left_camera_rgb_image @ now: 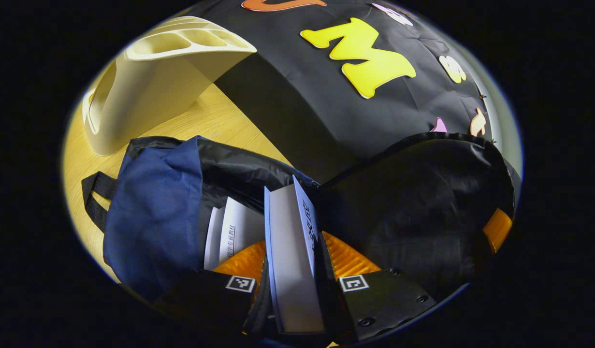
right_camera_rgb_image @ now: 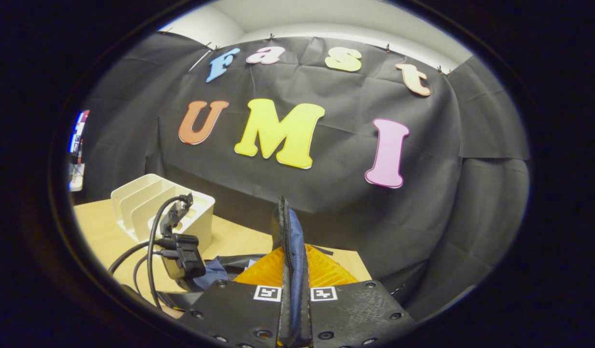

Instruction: Open the schoolbag, grab two books from the bookshelf and put them into the schoolbag.

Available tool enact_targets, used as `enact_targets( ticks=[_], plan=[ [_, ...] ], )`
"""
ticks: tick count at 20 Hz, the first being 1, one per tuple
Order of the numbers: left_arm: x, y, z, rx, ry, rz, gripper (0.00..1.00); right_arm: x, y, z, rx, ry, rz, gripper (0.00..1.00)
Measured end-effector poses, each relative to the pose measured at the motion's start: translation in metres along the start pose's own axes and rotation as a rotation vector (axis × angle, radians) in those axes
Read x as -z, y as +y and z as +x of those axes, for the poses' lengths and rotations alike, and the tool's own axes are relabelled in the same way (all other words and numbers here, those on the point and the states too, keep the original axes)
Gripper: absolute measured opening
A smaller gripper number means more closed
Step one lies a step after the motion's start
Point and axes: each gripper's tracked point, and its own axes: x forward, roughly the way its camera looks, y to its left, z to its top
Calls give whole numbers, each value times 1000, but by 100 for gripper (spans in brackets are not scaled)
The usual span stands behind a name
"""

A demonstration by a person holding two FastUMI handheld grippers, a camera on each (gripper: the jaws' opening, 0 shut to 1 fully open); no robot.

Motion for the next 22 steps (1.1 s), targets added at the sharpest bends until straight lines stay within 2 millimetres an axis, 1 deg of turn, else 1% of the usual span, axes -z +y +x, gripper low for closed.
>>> enact_targets(
  ticks=[1, 2, 4, 8, 10, 11, 12, 13, 14, 16, 17, 20, 22],
  plan=[
    [8, 8, 0, -29, 26, 37, 53, 3, -1, 0, 3, 7, 3, 7],
    [5, 6, 0, -18, 21, 53, 67, 5, -2, 0, 9, 10, 5, 7],
    [8, 6, -1, -20, 36, 90, 73, 8, -5, -1, 23, 13, 6, 7],
    [6, 6, -3, -44, 56, 145, 78, 18, -11, -4, 49, 34, 4, 7],
    [4, 8, -2, -67, 69, 228, 80, 23, -15, -5, 60, 50, 17, 7],
    [4, 9, -3, -76, 77, 254, 81, 26, -17, -5, 66, 59, 24, 7],
    [3, 7, -5, -82, 82, 266, 84, 29, -18, -6, 66, 69, 30, 7],
    [1, 9, -7, -97, 86, 281, 84, 31, -18, -6, 63, 76, 37, 7],
    [-3, 12, -12, -126, 77, 317, 86, 35, -14, -7, 50, 89, 46, 7],
    [-11, 23, -20, -188, 61, 406, 86, 40, -10, -8, 40, 110, 42, 7],
    [-14, 23, -23, -190, 55, 438, 86, 40, -10, -8, 48, 108, 33, 7],
    [-17, 24, -34, -181, 55, 445, 87, 40, -5, -12, 44, 111, 27, 7],
    [-23, 27, -42, -184, 52, 452, 86, 41, 0, -14, 32, 116, 27, 7]
  ],
)
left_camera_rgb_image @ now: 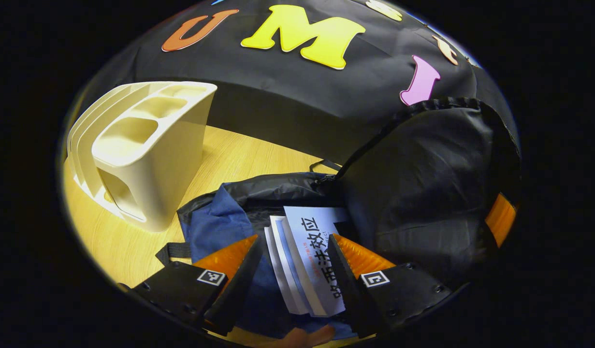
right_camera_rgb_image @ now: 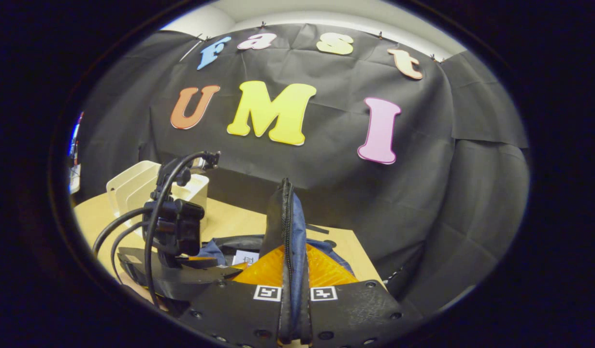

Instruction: Open the schoolbag, grab two books from the bookshelf and put them into the schoolbag.

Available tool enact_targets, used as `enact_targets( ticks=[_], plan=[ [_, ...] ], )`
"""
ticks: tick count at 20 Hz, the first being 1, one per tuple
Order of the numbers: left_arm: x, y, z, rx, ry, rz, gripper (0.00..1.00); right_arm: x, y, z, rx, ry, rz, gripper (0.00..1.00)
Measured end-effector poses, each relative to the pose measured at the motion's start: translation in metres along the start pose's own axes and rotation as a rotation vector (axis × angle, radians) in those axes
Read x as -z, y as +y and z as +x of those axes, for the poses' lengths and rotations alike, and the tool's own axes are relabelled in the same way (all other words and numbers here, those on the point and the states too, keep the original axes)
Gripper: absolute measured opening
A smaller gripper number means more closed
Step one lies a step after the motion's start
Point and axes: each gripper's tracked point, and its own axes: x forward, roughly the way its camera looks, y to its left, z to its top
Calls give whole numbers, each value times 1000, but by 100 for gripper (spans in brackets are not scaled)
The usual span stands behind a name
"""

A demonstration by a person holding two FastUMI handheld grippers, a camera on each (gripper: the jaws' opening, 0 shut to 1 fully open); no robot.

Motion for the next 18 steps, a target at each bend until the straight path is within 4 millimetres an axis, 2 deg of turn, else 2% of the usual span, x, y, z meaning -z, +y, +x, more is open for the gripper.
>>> enact_targets(
  ticks=[5, 7, 8, 9, 12, 13, 14, 15, 17, 18],
  plan=[
    [-9, 23, -25, -9, -37, 26, 86, 9, 3, -5, 29, 18, -19, 8],
    [-17, 40, -39, -29, -72, 45, 86, 16, 2, -6, 53, 30, -25, 11],
    [-21, 48, -48, -40, -91, 54, 86, 16, 4, -10, 59, 30, -30, 7],
    [-23, 56, -58, -52, -104, 59, 86, 17, 7, -13, 63, 31, -36, 13],
    [-34, 76, -86, -81, -155, 72, 86, 21, 6, -25, 93, 34, -53, 13],
    [-36, 82, -96, -88, -173, 79, 86, 23, 8, -29, 102, 35, -55, 16],
    [-39, 89, -107, -94, -190, 88, 86, 23, 8, -36, 110, 30, -55, 29],
    [-42, 95, -117, -105, -205, 97, 86, 22, 9, -41, 119, 25, -58, 29],
    [-44, 108, -139, -128, -242, 115, 86, 28, 6, -53, 155, 33, -41, 36],
    [-45, 113, -149, -134, -256, 124, 86, 32, 8, -58, 163, 42, -28, 43]
  ],
)
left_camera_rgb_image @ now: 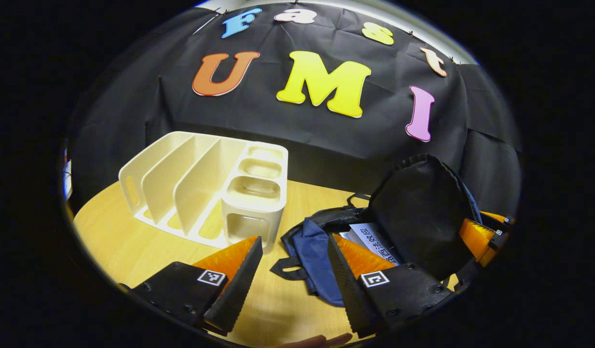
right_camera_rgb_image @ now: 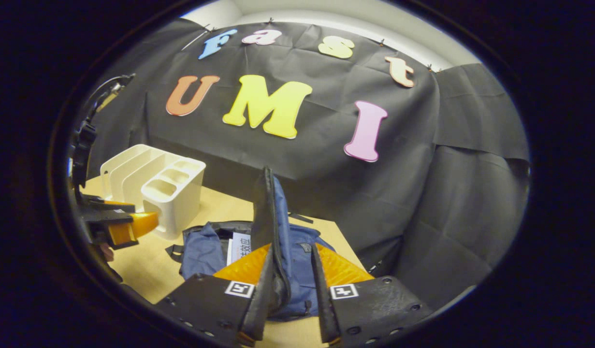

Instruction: Open the schoolbag, grab two books from the bookshelf and put them into the schoolbag.

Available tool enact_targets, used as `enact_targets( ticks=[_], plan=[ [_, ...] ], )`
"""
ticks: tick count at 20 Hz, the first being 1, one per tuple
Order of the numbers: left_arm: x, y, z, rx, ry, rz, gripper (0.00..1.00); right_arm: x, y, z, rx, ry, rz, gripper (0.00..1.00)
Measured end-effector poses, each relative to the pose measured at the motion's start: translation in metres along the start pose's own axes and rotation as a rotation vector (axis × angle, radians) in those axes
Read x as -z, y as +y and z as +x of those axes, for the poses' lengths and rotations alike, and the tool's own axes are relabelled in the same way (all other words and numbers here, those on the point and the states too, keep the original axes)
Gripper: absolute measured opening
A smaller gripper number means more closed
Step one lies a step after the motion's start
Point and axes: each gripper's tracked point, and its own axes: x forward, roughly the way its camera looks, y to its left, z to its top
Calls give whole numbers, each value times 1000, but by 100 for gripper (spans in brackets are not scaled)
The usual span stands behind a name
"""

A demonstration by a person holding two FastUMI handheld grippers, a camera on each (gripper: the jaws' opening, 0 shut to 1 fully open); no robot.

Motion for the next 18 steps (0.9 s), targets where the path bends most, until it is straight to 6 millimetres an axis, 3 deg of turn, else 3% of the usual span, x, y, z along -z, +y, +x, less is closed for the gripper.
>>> enact_targets(
  ticks=[1, 6, 8, 9, 13, 14, 18],
  plan=[
    [0, 6, -9, -6, -12, 6, 86, 3, 1, -6, -1, 5, 27, 56],
    [12, 28, -50, -16, -51, -17, 86, 17, 11, -33, -66, 16, 168, 72],
    [13, 33, -63, -16, -54, -14, 86, 13, 9, -50, -67, -15, 171, 73],
    [9, 36, -70, -27, -68, -2, 86, 11, 7, -57, -65, -35, 175, 82],
    [-8, 39, -99, -38, -125, 45, 86, 8, 8, -82, -63, -75, 172, 83],
    [-10, 39, -107, -35, -137, 54, 86, 5, 7, -89, -61, -91, 175, 77],
    [-25, 41, -143, -31, -185, 107, 86, 1, 16, -112, -71, -123, 202, 86]
  ],
)
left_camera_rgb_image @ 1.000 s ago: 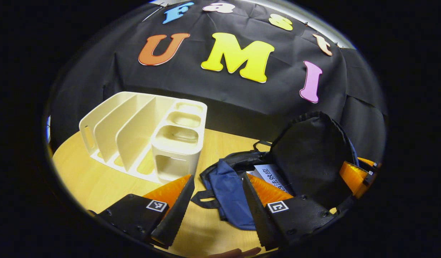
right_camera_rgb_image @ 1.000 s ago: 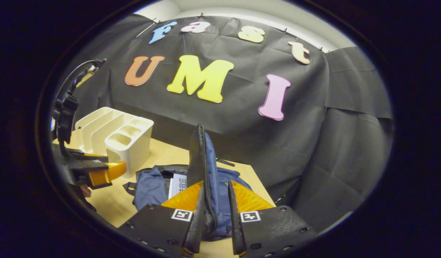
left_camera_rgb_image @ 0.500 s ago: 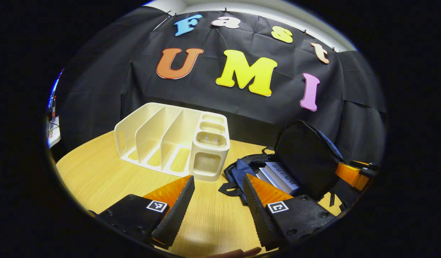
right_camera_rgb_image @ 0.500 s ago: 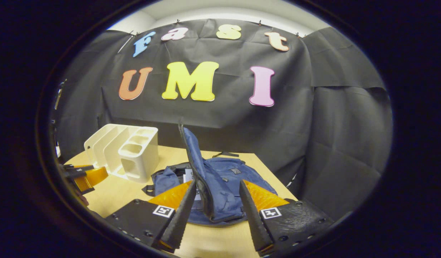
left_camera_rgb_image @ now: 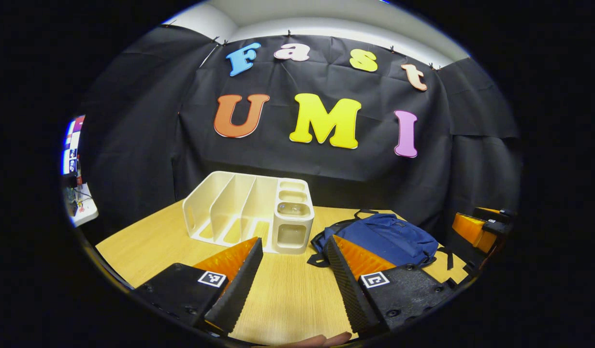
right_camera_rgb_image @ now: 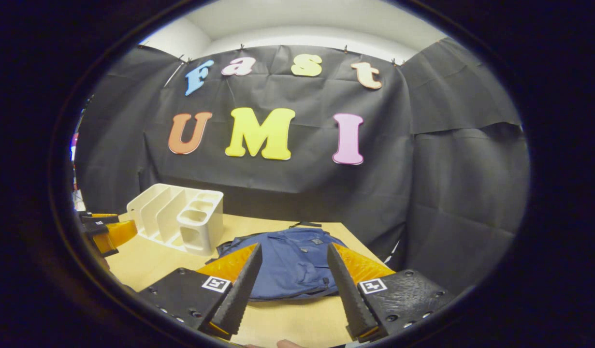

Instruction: Open the schoolbag, grab two books from the bookshelf and put them into the schoolbag.

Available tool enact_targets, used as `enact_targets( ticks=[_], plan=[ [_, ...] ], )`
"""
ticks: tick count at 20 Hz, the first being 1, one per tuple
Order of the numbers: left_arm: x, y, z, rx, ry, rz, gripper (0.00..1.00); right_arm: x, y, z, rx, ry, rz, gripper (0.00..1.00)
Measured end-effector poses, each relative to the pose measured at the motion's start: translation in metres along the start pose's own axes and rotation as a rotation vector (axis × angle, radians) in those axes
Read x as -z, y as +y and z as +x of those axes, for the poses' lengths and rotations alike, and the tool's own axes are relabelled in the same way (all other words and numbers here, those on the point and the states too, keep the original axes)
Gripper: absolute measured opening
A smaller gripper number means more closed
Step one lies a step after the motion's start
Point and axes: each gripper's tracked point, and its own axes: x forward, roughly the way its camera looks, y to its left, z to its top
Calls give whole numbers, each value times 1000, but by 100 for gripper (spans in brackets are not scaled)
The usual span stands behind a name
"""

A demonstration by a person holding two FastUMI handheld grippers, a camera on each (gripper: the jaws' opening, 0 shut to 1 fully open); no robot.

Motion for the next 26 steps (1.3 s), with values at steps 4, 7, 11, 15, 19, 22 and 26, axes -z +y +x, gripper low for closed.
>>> enact_targets(
  ticks=[4, 7, 11, 15, 19, 22, 26],
  plan=[
    [-25, 14, -33, -8, -78, 50, 86, -5, 7, -13, 19, -25, -21, 94],
    [-34, 40, -50, -33, -101, 41, 87, -7, 11, -17, 48, -13, -11, 99],
    [-42, 59, -62, -38, -116, 29, 90, -20, 19, -34, 45, -40, 9, 95],
    [-44, 80, -65, -63, -125, 52, 94, -35, 8, -54, 95, -98, -28, 98],
    [-44, 97, -65, -78, -130, 53, 94, -43, 3, -69, 120, -123, -31, 95],
    [-45, 102, -61, -73, -139, 53, 94, -37, 6, -72, 109, -104, -21, 94],
    [-37, 108, -53, -73, -115, 40, 94, -32, 1, -70, 114, -87, -1, 98]
  ],
)
